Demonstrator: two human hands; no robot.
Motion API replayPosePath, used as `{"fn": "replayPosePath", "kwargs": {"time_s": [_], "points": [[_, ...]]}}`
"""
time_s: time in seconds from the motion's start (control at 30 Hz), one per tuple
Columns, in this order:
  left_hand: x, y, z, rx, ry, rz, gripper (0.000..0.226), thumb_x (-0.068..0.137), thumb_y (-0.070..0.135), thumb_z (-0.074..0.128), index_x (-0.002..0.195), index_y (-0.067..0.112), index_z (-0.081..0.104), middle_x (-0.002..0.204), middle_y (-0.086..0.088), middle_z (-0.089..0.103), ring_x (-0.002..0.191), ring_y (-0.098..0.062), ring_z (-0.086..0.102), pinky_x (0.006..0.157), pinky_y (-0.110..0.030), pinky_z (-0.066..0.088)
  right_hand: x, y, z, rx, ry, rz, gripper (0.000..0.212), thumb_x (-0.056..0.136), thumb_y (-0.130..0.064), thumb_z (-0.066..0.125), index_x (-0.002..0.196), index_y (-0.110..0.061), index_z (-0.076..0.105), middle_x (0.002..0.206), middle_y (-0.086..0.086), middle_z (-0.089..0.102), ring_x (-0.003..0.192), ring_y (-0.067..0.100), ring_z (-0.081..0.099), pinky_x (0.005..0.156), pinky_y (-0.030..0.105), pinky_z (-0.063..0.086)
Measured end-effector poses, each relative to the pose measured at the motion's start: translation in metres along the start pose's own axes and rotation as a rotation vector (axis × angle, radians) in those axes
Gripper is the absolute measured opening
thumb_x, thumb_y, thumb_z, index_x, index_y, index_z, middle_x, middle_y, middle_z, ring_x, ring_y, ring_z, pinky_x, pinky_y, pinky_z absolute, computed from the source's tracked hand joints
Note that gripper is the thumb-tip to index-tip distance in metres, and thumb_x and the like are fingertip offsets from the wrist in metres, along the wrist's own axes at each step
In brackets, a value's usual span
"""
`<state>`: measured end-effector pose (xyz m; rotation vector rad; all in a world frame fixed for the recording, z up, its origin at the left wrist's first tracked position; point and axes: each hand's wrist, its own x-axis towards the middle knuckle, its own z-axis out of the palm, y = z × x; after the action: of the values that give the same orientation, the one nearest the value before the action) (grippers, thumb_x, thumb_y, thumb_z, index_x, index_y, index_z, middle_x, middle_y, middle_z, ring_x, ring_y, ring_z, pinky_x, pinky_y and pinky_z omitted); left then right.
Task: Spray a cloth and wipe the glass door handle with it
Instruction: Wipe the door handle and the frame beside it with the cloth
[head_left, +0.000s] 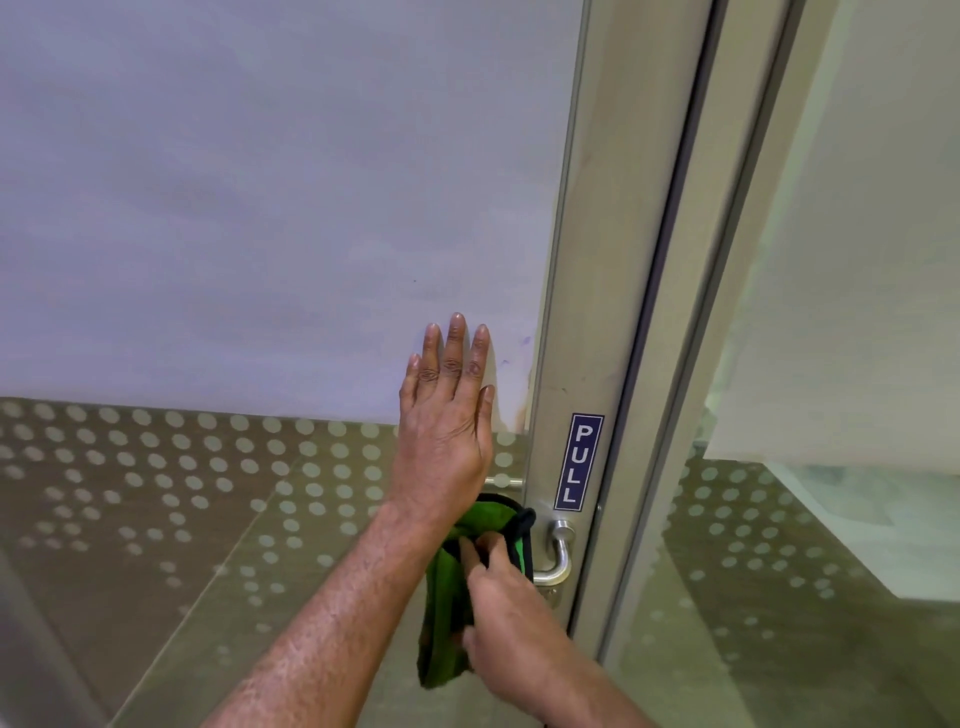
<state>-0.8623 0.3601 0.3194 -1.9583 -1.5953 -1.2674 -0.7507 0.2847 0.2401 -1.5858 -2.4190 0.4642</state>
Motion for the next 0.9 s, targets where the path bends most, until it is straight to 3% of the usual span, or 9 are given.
{"fn": "replayPosePath", "kwargs": {"time_s": [0.07, 0.17, 0.23, 0.33, 0.43, 0.6, 0.73, 0.8, 0.9], "points": [[0.000, 0.000, 0.001, -0.004, -0.003, 0.000, 0.060, 0.110, 0.028, 0.027, 0.167, 0.023, 0.010, 0.177, 0.001, -0.002, 0.163, -0.018, -0.009, 0.132, -0.039, -0.004, 0.008, -0.002, 0.002, -0.288, 0.049, -0.019, 0.068, 0.092, -0.021, 0.071, 0.151, -0.012, 0.038, 0.138, 0.011, 0.042, 0.118, 0.030, 0.050, 0.110, 0.050, 0.041], [0.000, -0.001, 0.001, -0.001, 0.000, -0.001, 0.060, 0.110, 0.029, 0.027, 0.167, 0.023, 0.011, 0.177, 0.001, -0.002, 0.162, -0.017, -0.009, 0.132, -0.039, -0.003, 0.028, -0.006, 0.008, -0.525, -0.001, 0.071, 0.070, 0.086, -0.050, 0.074, 0.139, -0.010, 0.051, 0.132, 0.014, 0.048, 0.125, 0.037, 0.043, 0.115, 0.060, 0.029], [0.000, -0.001, 0.001, 0.001, -0.003, -0.001, 0.060, 0.110, 0.028, 0.027, 0.167, 0.024, 0.010, 0.177, 0.002, -0.002, 0.162, -0.016, -0.010, 0.132, -0.039, -0.004, 0.037, -0.008, 0.012, -0.482, 0.033, 0.158, 0.065, 0.094, -0.058, 0.059, 0.137, -0.009, 0.051, 0.130, 0.015, 0.050, 0.124, 0.035, 0.045, 0.114, 0.058, 0.031], [0.001, -0.001, 0.002, -0.006, 0.001, -0.003, 0.060, 0.110, 0.027, 0.029, 0.167, 0.024, 0.010, 0.177, 0.002, -0.003, 0.162, -0.016, -0.011, 0.132, -0.036, -0.007, 0.043, -0.013, 0.023, -0.394, 0.130, 0.261, 0.061, 0.102, -0.062, 0.032, 0.125, -0.009, 0.050, 0.117, 0.012, 0.053, 0.103, 0.028, 0.051, 0.098, 0.048, 0.043], [0.000, -0.001, 0.002, -0.007, 0.002, -0.001, 0.060, 0.111, 0.026, 0.030, 0.167, 0.024, 0.010, 0.177, 0.003, -0.003, 0.162, -0.016, -0.011, 0.132, -0.036, -0.008, 0.050, -0.016, 0.024, -0.356, 0.144, 0.267, 0.058, 0.100, -0.066, 0.035, 0.114, -0.013, 0.053, 0.103, 0.007, 0.060, 0.089, 0.023, 0.059, 0.089, 0.042, 0.051], [0.001, 0.000, 0.002, 0.005, 0.011, 0.000, 0.060, 0.111, 0.025, 0.033, 0.167, 0.024, 0.010, 0.176, 0.003, -0.003, 0.162, -0.016, -0.010, 0.132, -0.037, -0.006, 0.057, -0.015, 0.005, -0.018, 0.118, 0.272, 0.045, 0.101, -0.056, 0.045, 0.088, -0.018, 0.066, 0.089, 0.002, 0.074, 0.078, 0.021, 0.070, 0.077, 0.034, 0.059], [0.000, 0.000, 0.003, 0.004, 0.014, -0.002, 0.061, 0.111, 0.024, 0.034, 0.167, 0.024, 0.011, 0.177, 0.002, -0.002, 0.162, -0.018, -0.009, 0.132, -0.039, -0.005, 0.065, 0.001, -0.005, 0.249, -0.017, 0.293, 0.044, 0.096, -0.060, 0.052, 0.067, -0.026, 0.053, 0.084, 0.000, 0.071, 0.079, 0.021, 0.070, 0.079, 0.036, 0.060], [0.000, 0.000, 0.004, 0.007, 0.014, 0.000, 0.061, 0.111, 0.024, 0.034, 0.167, 0.023, 0.011, 0.177, 0.001, -0.002, 0.163, -0.018, -0.009, 0.132, -0.040, -0.004, 0.066, 0.008, -0.007, 0.345, -0.066, 0.254, 0.042, 0.094, -0.063, 0.055, 0.069, -0.030, 0.053, 0.087, 0.000, 0.072, 0.082, 0.021, 0.070, 0.082, 0.039, 0.059], [0.001, 0.000, 0.004, 0.009, 0.018, 0.000, 0.061, 0.111, 0.024, 0.034, 0.167, 0.023, 0.012, 0.177, 0.001, -0.001, 0.163, -0.019, -0.008, 0.132, -0.039, -0.004, 0.057, 0.013, -0.006, 0.248, -0.011, 0.127, 0.037, 0.095, -0.062, 0.054, 0.086, -0.026, 0.060, 0.089, 0.000, 0.071, 0.080, 0.022, 0.067, 0.074, 0.037, 0.055]]}}
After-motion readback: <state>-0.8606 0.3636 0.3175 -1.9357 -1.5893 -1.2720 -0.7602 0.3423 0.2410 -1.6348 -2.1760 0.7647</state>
